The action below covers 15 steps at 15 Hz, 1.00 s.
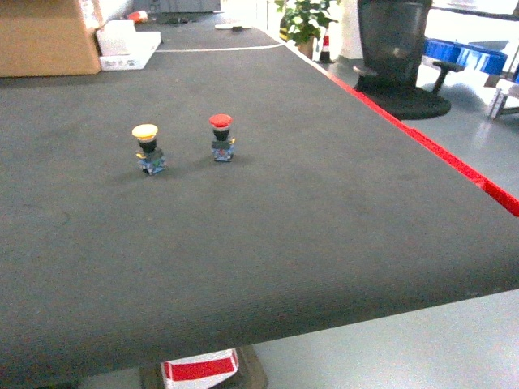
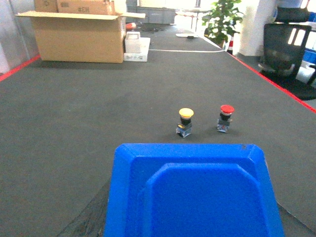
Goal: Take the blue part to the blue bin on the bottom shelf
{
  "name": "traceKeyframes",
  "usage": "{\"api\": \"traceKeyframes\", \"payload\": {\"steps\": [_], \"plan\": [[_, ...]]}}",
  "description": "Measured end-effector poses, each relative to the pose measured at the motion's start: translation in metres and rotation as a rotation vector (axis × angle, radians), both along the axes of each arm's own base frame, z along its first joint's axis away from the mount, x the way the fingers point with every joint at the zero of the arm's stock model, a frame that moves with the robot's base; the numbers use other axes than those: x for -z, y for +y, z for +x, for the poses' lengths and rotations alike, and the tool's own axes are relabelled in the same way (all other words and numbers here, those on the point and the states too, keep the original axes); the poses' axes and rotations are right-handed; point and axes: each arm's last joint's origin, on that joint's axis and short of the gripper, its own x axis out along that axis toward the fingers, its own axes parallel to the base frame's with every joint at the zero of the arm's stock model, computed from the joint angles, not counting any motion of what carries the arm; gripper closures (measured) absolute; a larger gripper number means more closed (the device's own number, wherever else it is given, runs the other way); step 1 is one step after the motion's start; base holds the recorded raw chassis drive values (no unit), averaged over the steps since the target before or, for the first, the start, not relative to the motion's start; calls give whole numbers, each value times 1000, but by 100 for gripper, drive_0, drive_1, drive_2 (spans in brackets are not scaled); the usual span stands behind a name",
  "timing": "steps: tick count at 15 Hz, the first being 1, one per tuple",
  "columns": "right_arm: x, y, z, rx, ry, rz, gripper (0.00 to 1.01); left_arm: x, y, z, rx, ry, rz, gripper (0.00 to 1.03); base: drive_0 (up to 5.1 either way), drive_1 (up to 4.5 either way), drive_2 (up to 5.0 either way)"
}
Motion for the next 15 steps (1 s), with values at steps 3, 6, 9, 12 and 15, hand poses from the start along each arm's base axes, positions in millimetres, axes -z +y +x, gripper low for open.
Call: {"api": "traceKeyframes", "payload": {"steps": [3,6,9,12,15], "plan": [[0,0,0,0,0,0,3,0,0,0,0,0,1,59,-151,-151,-151],[0,0,0,0,0,0,3,0,0,0,0,0,0,59,-151,-151,-151],[0,0,0,0,0,0,3,0,0,0,0,0,1,59,-152,-152,-152],[0,0,0,0,0,0,3,0,0,0,0,0,0,59,-170,-170,-170],[0,0,0,0,0,0,3,0,0,0,0,0,0,59,-154,-154,-154]]}}
